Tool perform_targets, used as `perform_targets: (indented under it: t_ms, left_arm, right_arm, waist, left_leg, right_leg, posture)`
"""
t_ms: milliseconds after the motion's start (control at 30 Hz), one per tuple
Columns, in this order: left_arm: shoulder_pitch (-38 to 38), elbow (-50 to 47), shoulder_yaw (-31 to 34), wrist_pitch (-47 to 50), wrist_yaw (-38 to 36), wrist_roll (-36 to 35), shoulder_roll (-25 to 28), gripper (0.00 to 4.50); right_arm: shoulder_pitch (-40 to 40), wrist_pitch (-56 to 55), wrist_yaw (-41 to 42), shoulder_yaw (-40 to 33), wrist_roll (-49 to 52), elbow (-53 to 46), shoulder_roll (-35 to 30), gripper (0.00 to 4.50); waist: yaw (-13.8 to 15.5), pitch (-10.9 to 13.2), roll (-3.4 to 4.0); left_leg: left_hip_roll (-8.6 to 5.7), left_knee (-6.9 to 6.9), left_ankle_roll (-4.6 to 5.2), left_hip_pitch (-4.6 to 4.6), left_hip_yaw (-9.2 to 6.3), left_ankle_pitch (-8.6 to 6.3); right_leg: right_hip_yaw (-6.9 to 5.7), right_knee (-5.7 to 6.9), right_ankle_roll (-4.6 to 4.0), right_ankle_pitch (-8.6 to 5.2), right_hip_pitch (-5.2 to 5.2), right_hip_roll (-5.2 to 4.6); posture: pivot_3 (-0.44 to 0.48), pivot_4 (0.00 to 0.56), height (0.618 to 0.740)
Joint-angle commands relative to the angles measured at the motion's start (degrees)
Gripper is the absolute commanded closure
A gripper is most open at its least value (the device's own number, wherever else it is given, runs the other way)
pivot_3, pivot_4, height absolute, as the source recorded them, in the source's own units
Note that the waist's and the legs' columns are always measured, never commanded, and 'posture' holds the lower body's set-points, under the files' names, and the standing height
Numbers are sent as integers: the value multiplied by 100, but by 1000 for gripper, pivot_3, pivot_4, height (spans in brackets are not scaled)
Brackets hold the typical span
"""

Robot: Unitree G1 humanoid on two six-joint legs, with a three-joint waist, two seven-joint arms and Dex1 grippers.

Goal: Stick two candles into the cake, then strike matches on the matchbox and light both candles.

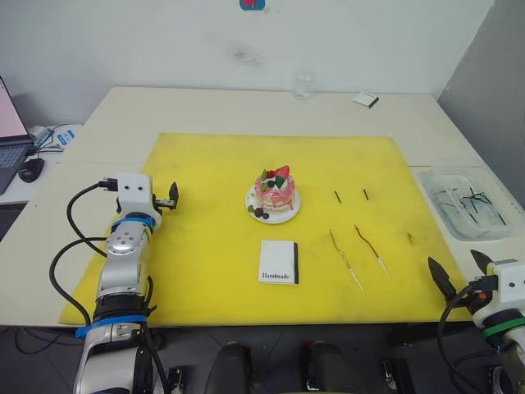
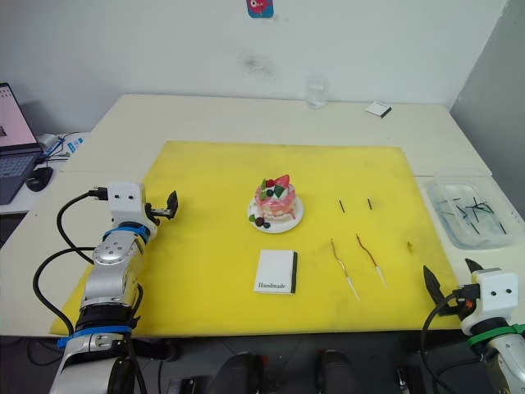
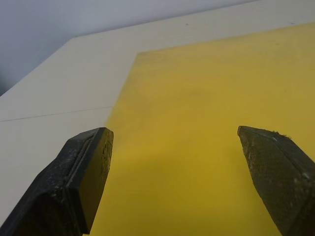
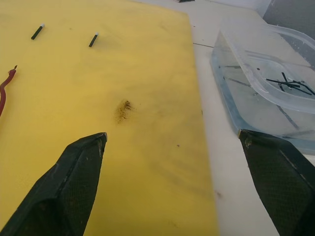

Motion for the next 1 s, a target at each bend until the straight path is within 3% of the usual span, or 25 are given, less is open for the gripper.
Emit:
perform_targets:
  t_ms: [33,400,633,800,900,1000]
  left_arm:
    - [-57,-141,58,-23,80,34,41,0]
    - [-140,-9,58,-146,67,72,68,0]
    - [-238,12,54,-197,-418,-56,254,0]
    - [-252,-703,-118,-133,-1832,-585,614,0]
    - [-89,-2132,-556,657,-3250,-1455,931,0]
    - [-22,-3220,-1019,1404,-3965,-1986,1184,0]
  right_arm:
    - [40,-98,51,-237,94,-108,-78,26]
    - [182,15,77,-347,117,-286,-98,26]
    - [320,141,173,-339,157,-384,-138,26]
    - [612,474,432,-259,548,-909,-174,26]
    - [799,760,386,-141,764,-1354,-97,26]
    - [895,920,348,138,811,-1613,-7,26]
  waist:
    - [0,0,0]
    - [1,0,0]
    - [1,0,0]
    - [-3,0,0]
    - [1,-2,1]
    - [2,-10,8]
  left_leg:
    - [0,0,0,0,0,0]
    - [0,0,0,1,0,0]
    - [0,0,0,0,1,0]
    - [2,-2,0,1,-1,0]
    - [5,-3,0,0,-3,0]
    - [10,-1,-1,-1,-6,0]
  right_leg:
    - [0,0,0,0,0,0]
    - [-1,1,0,0,0,0]
    - [0,0,0,0,0,0]
    - [-3,2,-2,-1,-1,0]
    - [-4,-2,-4,-2,1,0]
    - [2,-2,-6,-4,2,-12]
  posture:
    - [0,150,740]
    - [0,150,740]
    - [0,150,740]
    - [0,150,740]
    - [0,150,740]
    - [0,150,740]
